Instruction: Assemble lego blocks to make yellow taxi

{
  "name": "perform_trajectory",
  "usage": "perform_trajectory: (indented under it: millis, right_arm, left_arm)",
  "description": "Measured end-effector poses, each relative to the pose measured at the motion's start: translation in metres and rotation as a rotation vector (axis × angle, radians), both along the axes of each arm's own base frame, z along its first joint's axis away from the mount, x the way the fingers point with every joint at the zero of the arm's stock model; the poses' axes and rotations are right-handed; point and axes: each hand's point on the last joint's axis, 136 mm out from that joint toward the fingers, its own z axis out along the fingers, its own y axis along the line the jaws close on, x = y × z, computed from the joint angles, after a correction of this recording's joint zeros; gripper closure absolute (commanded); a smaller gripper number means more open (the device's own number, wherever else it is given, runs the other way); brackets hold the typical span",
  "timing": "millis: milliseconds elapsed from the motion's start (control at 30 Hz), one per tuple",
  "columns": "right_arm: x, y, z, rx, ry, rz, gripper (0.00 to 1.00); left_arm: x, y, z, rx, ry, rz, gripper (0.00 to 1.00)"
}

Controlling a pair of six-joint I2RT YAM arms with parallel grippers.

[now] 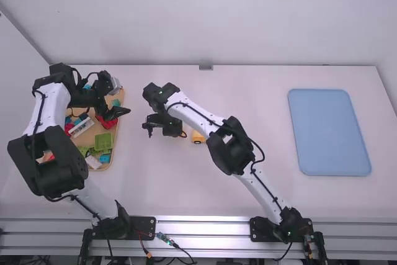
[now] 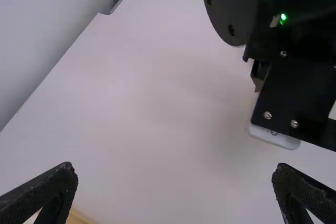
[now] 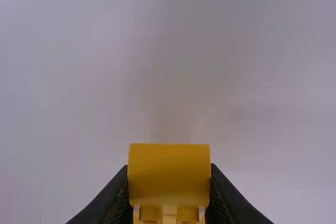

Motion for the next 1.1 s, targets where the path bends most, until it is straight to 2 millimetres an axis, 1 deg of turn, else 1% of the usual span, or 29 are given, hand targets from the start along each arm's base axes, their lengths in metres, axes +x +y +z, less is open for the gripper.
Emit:
perform_trajectory:
  millis: [233,367,500,633,733,967,1033,1100]
  right_arm:
    - [0.004,0.004,0.000,0.037,0.011,-0.018,1.00]
    - [0.002,0.006,-0.001,0.046,0.022,-0.021,1.00]
    - [-0.002,0.008,-0.007,0.047,0.037,-0.019,1.00]
    - [-0.008,0.012,-0.008,0.059,0.065,-0.015,1.00]
    - [-0.009,0.015,-0.008,0.075,0.070,-0.024,1.00]
    - [-0.009,0.015,-0.008,0.078,0.075,-0.032,1.00]
    - [-0.006,0.017,-0.014,0.083,0.058,-0.032,1.00]
    - [-0.007,0.013,-0.020,0.065,0.059,-0.033,1.00]
  left_arm:
    - [0.001,0.001,-0.001,0.002,-0.007,0.000,0.01]
    - [0.000,0.001,-0.003,-0.001,-0.002,0.003,0.01]
    - [0.000,0.001,-0.003,-0.002,-0.005,0.004,0.01]
    - [0.000,0.001,-0.002,-0.006,-0.007,0.004,0.01]
    - [0.000,0.001,-0.002,-0.005,-0.007,0.004,0.01]
    - [0.000,0.001,-0.002,-0.007,-0.006,0.004,0.01]
    - [0.000,0.001,-0.002,-0.006,-0.006,0.004,0.01]
    - [0.000,0.001,-0.002,-0.006,-0.006,0.003,0.01]
